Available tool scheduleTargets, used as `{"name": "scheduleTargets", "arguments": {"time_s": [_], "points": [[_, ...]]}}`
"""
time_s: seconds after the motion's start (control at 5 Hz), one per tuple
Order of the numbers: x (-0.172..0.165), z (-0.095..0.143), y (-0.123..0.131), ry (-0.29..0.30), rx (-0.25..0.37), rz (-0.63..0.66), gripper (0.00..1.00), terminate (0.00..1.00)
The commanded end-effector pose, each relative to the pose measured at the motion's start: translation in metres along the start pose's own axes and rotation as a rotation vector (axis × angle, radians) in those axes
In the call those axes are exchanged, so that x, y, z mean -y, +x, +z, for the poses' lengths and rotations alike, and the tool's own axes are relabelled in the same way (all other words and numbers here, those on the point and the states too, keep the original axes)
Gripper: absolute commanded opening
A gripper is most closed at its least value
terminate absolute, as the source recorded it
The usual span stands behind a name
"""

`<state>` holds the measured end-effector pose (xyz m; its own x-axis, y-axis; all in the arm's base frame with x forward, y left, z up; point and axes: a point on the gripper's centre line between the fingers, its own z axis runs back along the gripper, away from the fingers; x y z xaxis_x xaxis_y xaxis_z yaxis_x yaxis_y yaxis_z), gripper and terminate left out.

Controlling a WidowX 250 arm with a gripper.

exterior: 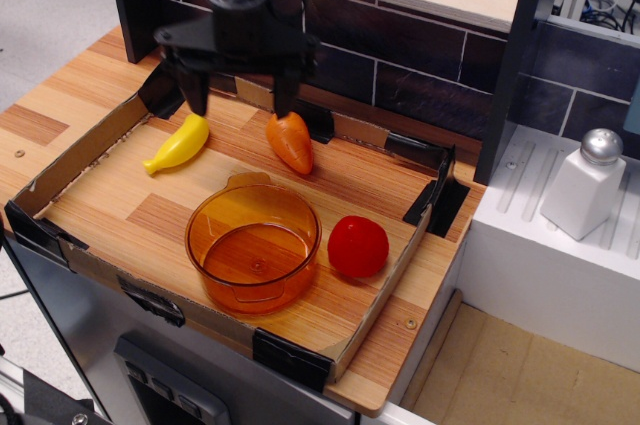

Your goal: Put carrot in pot

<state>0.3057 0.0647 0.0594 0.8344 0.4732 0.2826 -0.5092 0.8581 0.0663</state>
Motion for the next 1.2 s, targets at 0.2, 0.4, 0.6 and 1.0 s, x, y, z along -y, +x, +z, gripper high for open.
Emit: {"name": "scheduleTargets", "arguments": {"time_s": [0.2,0.4,0.6,1.0], "points": [[0.033,-0.029,0.02,-0.058,-0.002,0.065,1.0,0.0],[0.035,-0.043,0.018,-0.024,-0.008,0.077,1.0,0.0],[0.034,-0.044,0.013,-0.023,-0.001,0.061,1.0,0.0],[0.029,-0.029,0.017,-0.043,0.013,0.09,0.0,0.0]]}}
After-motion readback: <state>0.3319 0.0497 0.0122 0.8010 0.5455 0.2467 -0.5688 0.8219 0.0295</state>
